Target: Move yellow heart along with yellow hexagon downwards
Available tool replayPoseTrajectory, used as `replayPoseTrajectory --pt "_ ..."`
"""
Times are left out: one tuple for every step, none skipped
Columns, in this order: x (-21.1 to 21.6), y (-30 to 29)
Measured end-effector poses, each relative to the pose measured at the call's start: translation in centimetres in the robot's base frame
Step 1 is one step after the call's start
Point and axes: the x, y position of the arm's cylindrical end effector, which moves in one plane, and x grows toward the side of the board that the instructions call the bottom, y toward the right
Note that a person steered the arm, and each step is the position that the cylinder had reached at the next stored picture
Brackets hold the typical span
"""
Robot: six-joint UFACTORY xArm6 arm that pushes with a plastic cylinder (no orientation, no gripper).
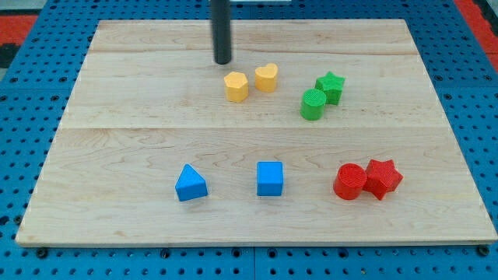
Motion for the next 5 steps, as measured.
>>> replayPoseTrajectory --pt "-3.2 2.5" --pt "-3.6 12.0" --pt "3.1 9.5" --pt "5.5 4.1" --pt "8.0 3.5"
